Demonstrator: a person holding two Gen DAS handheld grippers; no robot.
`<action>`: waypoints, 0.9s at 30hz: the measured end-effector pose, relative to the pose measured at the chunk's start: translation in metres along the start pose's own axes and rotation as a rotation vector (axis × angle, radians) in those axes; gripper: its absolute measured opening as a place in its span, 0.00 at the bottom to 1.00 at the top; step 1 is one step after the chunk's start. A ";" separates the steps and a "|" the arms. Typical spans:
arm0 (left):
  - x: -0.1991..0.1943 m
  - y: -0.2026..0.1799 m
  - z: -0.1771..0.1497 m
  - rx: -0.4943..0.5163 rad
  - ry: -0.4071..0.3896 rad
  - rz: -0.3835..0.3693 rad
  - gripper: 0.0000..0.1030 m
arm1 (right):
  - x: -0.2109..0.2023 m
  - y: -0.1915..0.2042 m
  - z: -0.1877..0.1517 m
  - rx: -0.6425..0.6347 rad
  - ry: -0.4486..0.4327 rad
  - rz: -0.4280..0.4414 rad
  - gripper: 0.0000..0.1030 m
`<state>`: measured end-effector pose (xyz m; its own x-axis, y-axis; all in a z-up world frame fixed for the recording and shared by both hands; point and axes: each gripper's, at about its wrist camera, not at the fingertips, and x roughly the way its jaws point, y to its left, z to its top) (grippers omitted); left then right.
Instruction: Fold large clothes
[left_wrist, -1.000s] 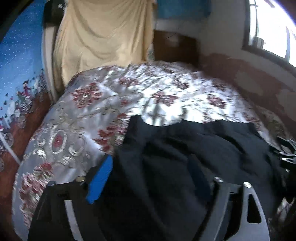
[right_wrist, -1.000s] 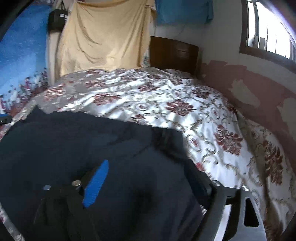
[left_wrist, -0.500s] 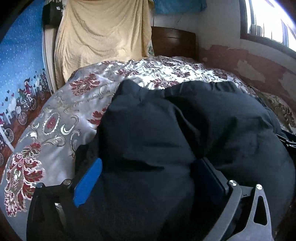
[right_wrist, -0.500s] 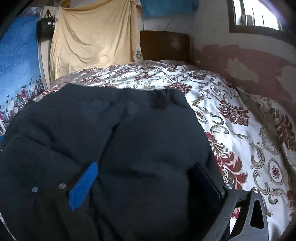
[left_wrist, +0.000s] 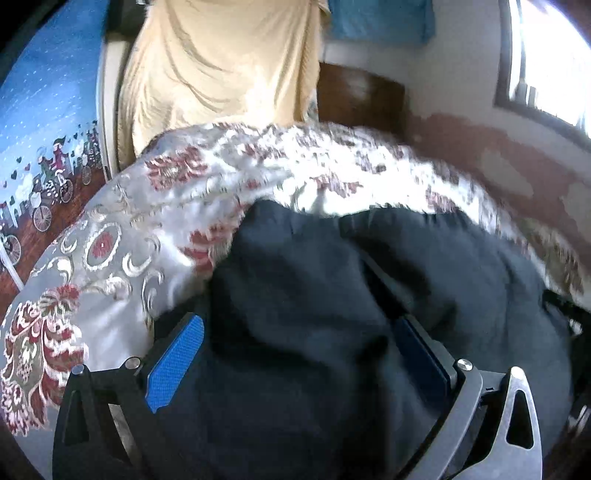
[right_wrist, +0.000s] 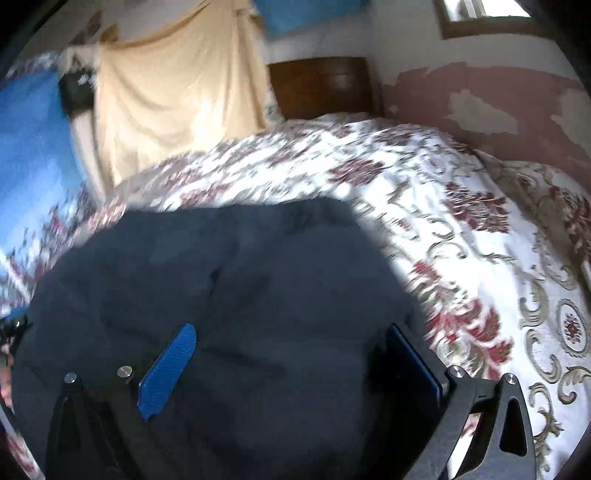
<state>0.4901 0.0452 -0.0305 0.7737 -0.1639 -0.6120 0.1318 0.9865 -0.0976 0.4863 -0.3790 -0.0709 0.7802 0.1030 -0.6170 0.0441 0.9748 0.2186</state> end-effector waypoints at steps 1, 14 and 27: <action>0.005 0.000 0.007 -0.007 0.011 0.011 0.99 | 0.004 -0.001 0.005 0.005 0.007 -0.005 1.00; 0.079 0.028 0.005 -0.168 0.207 -0.082 0.99 | 0.080 -0.010 0.000 0.046 0.135 0.051 1.00; 0.080 0.030 0.007 -0.202 0.169 -0.100 0.99 | 0.091 -0.010 -0.007 0.059 0.126 0.047 1.00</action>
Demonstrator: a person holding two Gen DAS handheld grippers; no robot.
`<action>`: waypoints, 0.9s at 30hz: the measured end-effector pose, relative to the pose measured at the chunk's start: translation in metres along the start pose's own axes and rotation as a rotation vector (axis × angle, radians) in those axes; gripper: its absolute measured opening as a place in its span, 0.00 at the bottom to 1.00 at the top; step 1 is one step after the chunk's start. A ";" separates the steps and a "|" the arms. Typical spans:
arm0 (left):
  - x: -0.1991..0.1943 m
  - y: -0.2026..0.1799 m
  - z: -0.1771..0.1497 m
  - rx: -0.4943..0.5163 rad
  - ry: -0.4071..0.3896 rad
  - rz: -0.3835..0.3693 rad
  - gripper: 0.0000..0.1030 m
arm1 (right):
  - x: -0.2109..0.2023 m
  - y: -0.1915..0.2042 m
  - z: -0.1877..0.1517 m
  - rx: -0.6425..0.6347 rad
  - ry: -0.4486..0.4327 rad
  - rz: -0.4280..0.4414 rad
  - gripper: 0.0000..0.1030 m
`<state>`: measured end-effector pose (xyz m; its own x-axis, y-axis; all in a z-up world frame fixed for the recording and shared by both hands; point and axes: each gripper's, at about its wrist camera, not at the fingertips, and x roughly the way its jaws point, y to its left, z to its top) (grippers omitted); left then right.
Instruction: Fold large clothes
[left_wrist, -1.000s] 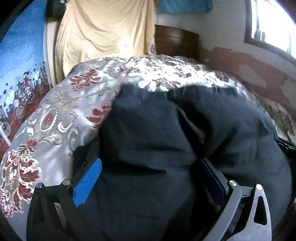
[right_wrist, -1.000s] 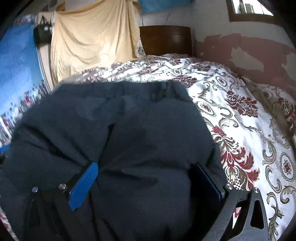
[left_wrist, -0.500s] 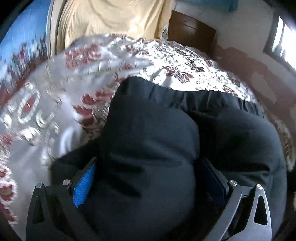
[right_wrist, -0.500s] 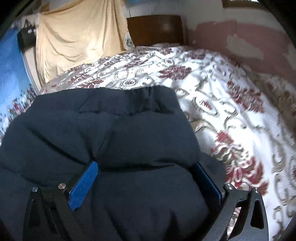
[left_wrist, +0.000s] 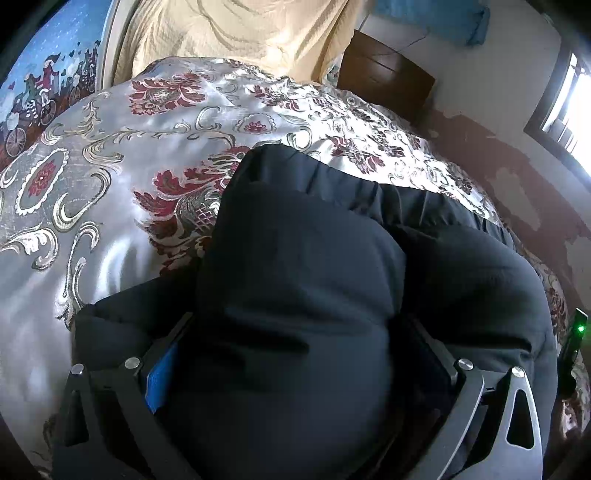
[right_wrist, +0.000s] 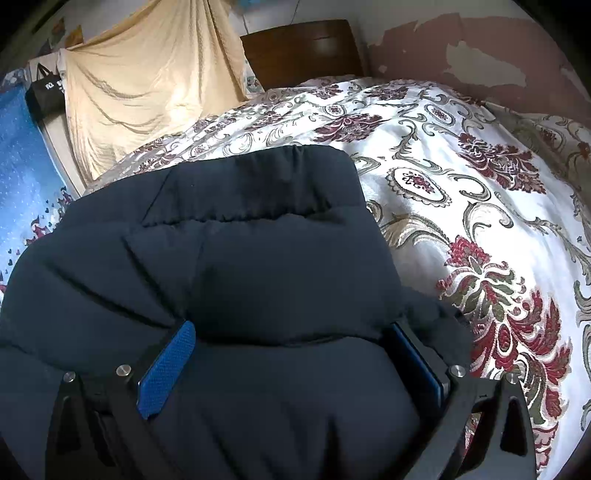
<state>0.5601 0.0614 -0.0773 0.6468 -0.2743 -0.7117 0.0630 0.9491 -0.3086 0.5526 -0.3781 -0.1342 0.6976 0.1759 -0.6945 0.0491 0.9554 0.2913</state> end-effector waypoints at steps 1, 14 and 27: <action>0.000 0.001 0.000 0.000 -0.001 -0.001 0.99 | 0.001 0.000 0.001 0.000 0.001 -0.001 1.00; 0.003 0.000 0.000 -0.001 -0.006 0.006 0.99 | 0.009 -0.002 -0.001 0.002 0.011 -0.007 1.00; -0.022 0.022 0.005 -0.076 0.072 -0.057 0.98 | -0.024 -0.012 0.001 0.046 -0.008 0.043 1.00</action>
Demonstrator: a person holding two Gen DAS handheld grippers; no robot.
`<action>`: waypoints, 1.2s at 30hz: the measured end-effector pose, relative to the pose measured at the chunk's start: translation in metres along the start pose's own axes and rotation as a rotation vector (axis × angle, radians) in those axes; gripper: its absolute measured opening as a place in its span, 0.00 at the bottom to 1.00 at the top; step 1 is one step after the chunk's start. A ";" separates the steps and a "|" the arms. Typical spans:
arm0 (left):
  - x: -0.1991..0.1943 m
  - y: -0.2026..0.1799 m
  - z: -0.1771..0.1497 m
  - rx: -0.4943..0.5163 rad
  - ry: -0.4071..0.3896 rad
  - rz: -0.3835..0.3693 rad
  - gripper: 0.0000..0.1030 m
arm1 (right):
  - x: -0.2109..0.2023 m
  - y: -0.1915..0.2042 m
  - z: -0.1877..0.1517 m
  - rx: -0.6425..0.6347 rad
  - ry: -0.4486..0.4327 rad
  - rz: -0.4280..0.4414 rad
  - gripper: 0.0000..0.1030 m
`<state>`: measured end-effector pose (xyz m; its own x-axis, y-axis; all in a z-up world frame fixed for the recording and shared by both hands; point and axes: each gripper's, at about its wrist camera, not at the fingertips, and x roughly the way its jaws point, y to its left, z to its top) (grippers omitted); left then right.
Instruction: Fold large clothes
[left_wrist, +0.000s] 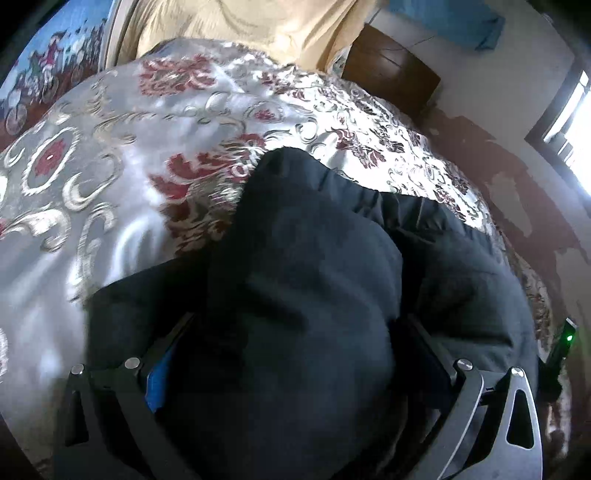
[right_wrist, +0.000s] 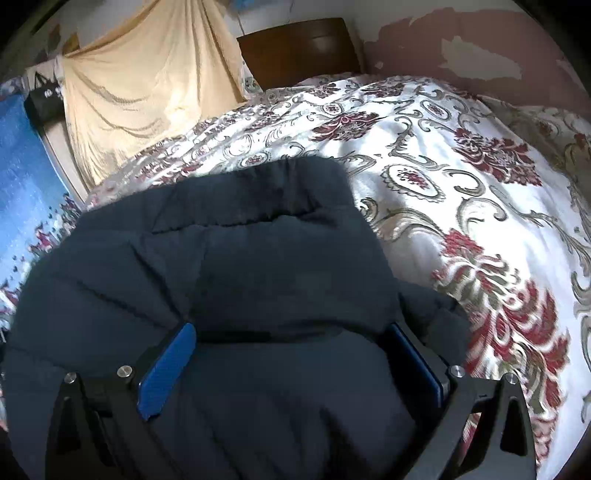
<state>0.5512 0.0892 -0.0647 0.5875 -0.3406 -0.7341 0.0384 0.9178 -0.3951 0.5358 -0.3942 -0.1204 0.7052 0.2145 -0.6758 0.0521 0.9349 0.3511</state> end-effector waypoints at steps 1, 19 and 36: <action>-0.011 0.005 -0.001 -0.014 -0.010 -0.019 0.98 | -0.008 -0.001 0.000 0.011 -0.002 0.020 1.00; -0.043 0.031 -0.052 0.158 0.100 -0.046 0.99 | -0.073 -0.039 -0.055 -0.037 0.157 0.152 1.00; -0.030 0.051 -0.041 0.136 0.139 -0.236 0.99 | 0.002 -0.086 -0.013 0.172 0.338 0.419 1.00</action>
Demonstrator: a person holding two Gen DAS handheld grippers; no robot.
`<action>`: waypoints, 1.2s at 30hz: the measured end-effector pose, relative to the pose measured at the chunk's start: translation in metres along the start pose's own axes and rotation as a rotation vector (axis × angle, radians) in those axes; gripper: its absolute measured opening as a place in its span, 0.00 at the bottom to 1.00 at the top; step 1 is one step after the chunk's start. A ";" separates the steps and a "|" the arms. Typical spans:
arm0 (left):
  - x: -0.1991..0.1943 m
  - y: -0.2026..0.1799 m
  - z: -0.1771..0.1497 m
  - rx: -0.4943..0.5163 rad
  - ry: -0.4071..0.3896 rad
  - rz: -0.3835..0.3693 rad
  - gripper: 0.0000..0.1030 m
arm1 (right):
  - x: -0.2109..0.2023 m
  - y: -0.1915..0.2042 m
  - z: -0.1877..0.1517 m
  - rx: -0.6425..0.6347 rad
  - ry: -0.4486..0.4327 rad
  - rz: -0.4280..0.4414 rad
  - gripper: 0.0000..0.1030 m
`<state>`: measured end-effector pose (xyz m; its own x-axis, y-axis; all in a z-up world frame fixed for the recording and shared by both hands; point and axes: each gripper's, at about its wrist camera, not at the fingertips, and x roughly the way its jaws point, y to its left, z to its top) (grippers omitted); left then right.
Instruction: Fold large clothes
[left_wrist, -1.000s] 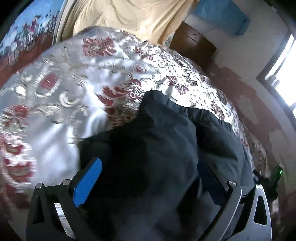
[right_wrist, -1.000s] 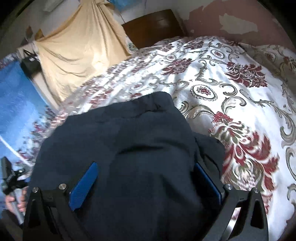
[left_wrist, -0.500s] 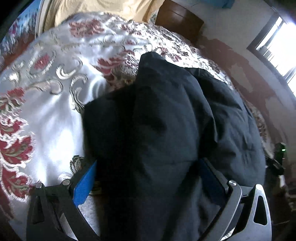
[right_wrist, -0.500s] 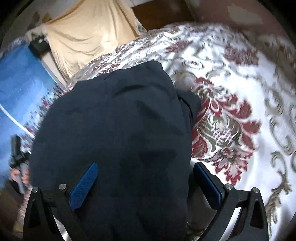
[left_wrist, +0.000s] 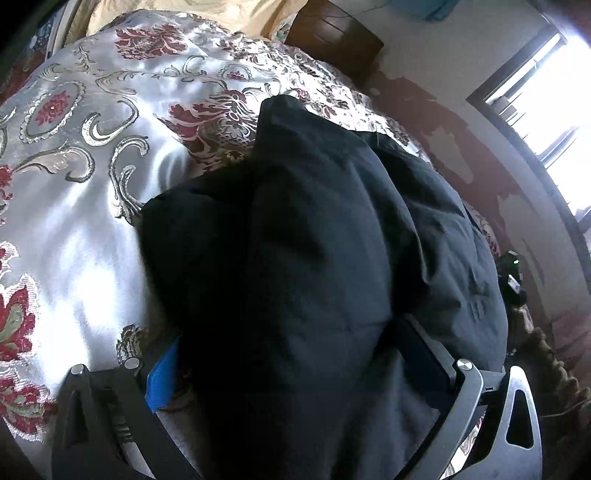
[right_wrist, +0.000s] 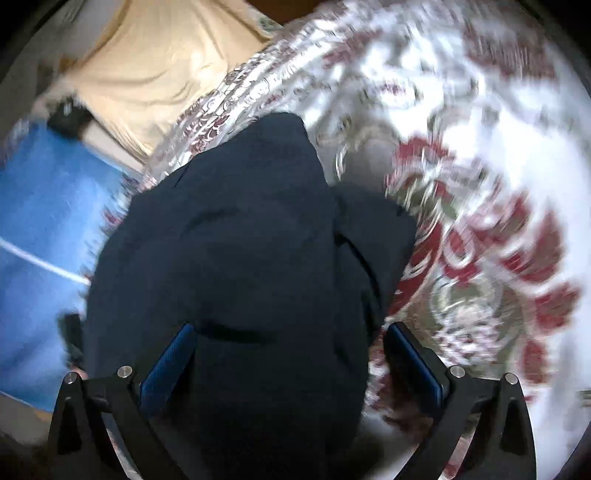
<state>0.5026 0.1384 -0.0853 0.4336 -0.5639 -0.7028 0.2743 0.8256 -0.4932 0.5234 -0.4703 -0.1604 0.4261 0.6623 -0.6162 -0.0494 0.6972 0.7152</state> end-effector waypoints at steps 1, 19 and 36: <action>0.000 0.001 -0.001 0.000 -0.004 -0.007 0.99 | 0.000 -0.004 -0.003 0.001 -0.014 0.039 1.00; 0.014 -0.001 0.008 0.007 0.032 -0.009 0.99 | 0.008 0.001 -0.014 -0.033 0.034 0.053 1.00; 0.015 -0.001 0.006 0.011 0.031 -0.005 0.99 | 0.018 0.009 -0.010 -0.032 0.018 0.064 1.00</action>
<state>0.5136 0.1290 -0.0924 0.4057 -0.5685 -0.7157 0.2859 0.8227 -0.4914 0.5220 -0.4495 -0.1689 0.4049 0.7107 -0.5753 -0.1049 0.6611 0.7429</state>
